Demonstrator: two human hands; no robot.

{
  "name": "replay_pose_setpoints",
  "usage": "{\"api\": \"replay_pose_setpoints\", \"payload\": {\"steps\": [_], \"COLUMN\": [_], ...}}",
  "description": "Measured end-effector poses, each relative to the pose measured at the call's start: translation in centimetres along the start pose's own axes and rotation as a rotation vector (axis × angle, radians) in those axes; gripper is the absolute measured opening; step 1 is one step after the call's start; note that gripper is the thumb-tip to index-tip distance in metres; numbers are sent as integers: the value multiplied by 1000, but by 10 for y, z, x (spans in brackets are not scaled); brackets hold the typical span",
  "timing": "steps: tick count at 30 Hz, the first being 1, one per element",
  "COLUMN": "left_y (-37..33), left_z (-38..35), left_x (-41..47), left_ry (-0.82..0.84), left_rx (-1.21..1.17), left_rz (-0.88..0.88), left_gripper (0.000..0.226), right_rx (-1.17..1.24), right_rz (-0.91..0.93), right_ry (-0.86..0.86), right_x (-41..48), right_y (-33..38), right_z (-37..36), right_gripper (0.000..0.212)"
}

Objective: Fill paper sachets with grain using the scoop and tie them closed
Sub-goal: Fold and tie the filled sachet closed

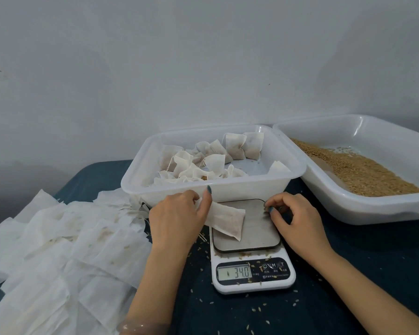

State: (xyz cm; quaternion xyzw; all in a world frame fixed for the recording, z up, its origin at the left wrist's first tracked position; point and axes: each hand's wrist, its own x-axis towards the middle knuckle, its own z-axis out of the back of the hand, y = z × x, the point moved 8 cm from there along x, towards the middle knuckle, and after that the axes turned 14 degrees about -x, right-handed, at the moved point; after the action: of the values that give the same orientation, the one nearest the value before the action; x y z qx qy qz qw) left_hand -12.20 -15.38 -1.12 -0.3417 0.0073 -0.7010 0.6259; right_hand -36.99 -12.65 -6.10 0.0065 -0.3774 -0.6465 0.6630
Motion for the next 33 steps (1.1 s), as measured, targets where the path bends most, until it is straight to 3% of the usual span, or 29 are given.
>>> {"api": "replay_pose_setpoints", "payload": {"steps": [7,11,14,18,21,25,28,33], "left_y": [15,13,9,-7,-33,-60,-68,-70], "left_z": [6,9,2,-4,14,36,44,56], "left_x": [2,2,2,1,-4,-21,-31,-36], "left_ry": [-65,-71,13,129,-27,-313,-428,-506], "left_rx": [-94,-36,-66,-203,-191,-121,-172,-428], "left_rz": [129,143,117,-46,-311,-628,-715,-726], "left_gripper": [54,56,61,47,42,43,43,44], "right_rx": [-3,0,-10,16,48,12,50,279], "right_rz": [-10,-23,-32,4,120,244,299,164], "right_ry": [-4,-1,7,-39,-40,150,218,285], "right_x": [0,1,0,2,3,-4,-9,-8], "right_y": [0,-1,-1,12,42,85,107,112], "right_z": [1,1,2,12,20,5,-8,-17], "right_gripper": [22,22,23,19,24,63,75,61]}}
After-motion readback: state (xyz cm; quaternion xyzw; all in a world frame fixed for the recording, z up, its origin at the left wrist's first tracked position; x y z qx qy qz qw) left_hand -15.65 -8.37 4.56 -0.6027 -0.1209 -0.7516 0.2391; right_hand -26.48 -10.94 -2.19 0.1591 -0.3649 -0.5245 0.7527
